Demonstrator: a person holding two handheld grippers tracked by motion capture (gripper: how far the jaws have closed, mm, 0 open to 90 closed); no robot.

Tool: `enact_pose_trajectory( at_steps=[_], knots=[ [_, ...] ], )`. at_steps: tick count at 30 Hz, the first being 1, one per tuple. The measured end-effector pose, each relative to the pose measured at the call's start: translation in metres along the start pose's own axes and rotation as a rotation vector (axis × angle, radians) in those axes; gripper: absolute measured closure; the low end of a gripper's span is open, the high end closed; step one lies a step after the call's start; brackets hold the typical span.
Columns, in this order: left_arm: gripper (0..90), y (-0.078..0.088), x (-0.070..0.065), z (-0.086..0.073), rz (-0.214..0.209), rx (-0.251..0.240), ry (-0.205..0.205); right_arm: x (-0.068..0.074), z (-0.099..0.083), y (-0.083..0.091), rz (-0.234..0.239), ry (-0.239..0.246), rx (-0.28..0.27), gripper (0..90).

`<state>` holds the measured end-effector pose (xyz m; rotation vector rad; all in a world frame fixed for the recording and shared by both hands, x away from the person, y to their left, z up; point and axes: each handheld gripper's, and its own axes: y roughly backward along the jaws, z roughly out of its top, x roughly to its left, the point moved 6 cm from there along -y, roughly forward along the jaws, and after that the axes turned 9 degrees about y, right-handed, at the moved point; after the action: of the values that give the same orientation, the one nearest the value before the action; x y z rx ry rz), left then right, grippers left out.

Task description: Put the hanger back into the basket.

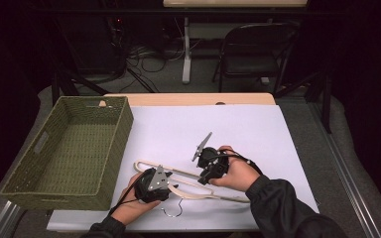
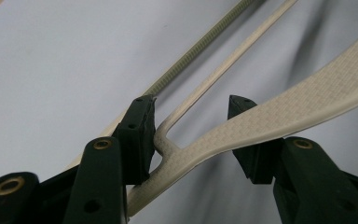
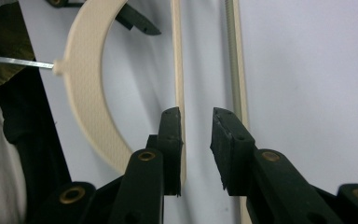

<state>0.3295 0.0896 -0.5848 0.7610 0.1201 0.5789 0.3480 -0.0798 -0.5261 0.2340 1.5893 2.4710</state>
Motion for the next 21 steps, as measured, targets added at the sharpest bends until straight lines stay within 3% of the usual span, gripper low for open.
enact_pose_trajectory(
  at_steps=[5,8,15,21],
  knots=[
    [52.3,0.000,0.000,0.000,-0.003,0.004,0.006,0.007,-0.016,0.005,-0.015,0.009,0.008,68.8],
    [52.1,0.000,0.000,0.001,-0.008,0.008,0.009,0.016,-0.027,0.006,0.004,0.003,-0.006,61.2],
    [52.2,0.000,0.001,0.003,-0.017,0.026,0.018,0.030,-0.035,-0.003,-0.020,0.047,0.009,54.0],
    [52.2,-0.001,0.001,0.004,-0.021,0.038,0.021,0.030,-0.034,-0.016,-0.070,0.086,0.010,52.3]
  ],
)
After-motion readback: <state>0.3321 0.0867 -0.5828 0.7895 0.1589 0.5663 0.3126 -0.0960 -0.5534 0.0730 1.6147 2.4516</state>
